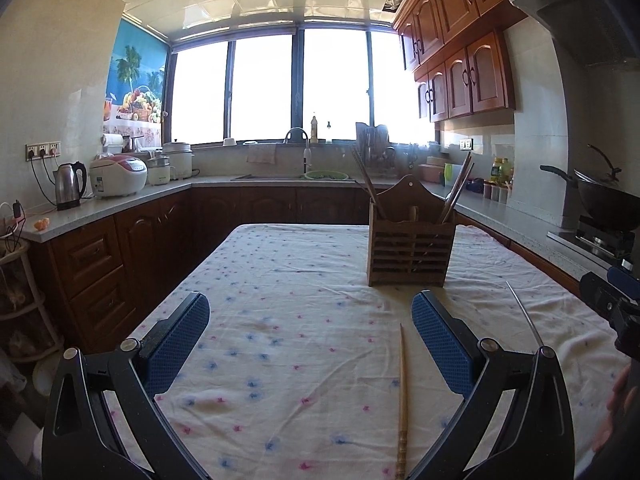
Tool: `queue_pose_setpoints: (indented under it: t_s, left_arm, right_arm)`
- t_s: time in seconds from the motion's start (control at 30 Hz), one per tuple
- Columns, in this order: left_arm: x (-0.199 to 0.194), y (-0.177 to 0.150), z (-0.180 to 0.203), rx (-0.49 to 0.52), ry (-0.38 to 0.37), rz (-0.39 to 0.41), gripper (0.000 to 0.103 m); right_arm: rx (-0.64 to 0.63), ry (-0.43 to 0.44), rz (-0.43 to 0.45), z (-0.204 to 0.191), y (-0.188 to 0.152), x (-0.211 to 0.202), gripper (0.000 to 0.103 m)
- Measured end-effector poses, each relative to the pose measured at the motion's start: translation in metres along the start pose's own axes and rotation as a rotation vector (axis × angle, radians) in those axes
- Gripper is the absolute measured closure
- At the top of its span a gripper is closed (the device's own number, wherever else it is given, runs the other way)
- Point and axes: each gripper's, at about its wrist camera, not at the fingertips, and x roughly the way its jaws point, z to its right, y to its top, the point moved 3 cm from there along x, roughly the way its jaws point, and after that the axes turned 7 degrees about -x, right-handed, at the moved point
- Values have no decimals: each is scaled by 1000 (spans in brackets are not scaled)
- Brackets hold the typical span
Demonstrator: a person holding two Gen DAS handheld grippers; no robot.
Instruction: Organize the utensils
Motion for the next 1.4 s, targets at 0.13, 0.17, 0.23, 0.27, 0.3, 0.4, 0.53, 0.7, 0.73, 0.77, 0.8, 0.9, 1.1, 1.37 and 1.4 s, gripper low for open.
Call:
queue_pose_setpoints:
  t_s: [0.13, 0.17, 0.23, 0.27, 0.3, 0.4, 0.53, 0.7, 0.73, 0.77, 0.8, 0.9, 1.1, 1.37, 1.4]
  left_arm:
    - [-4, -6, 5, 23, 8, 8, 0]
    - [-5, -7, 6, 26, 10, 12, 0]
    - [-7, -7, 7, 28, 8, 17, 0]
    - [-8, -7, 8, 28, 7, 17, 0]
    - [-7, -8, 8, 28, 7, 17, 0]
    - [-8, -8, 10, 32, 6, 18, 0]
    - [-6, -11, 13, 40, 9, 5, 0]
    - [-2, -15, 16, 53, 18, -15, 0]
    - [-1, -15, 16, 53, 19, -16, 0]
    - [-1, -15, 16, 53, 21, -17, 0]
    - [-1, -16, 16, 53, 22, -17, 0]
    - [0, -17, 15, 53, 25, -19, 0]
    - [0, -17, 14, 46, 27, -15, 0]
    - [3, -17, 11, 38, 28, -31, 0]
    - [3, -17, 11, 36, 28, -31, 0]
  right_arm:
    - [18, -12, 4, 6, -3, -4, 0]
    - [21, -15, 8, 5, -4, -6, 0]
    - [22, -20, 14, 6, -5, -8, 0]
    - [20, -22, 15, 6, -6, -9, 0]
    - [18, -25, 19, 5, -8, -11, 0]
    - [17, -25, 22, 4, -9, -13, 0]
    - [18, -25, 16, 4, -10, -14, 0]
    - [30, -31, 0, 7, -14, -13, 0]
    - [32, -31, -2, 7, -15, -13, 0]
    - [34, -32, -4, 8, -15, -13, 0]
    - [36, -32, -4, 8, -15, -12, 0]
    - [37, -32, -7, 8, -16, -12, 0]
    - [34, -26, -10, 7, -17, -9, 0]
    - [36, -25, -15, 8, -17, -7, 0]
    - [35, -25, -15, 8, -17, -7, 0]
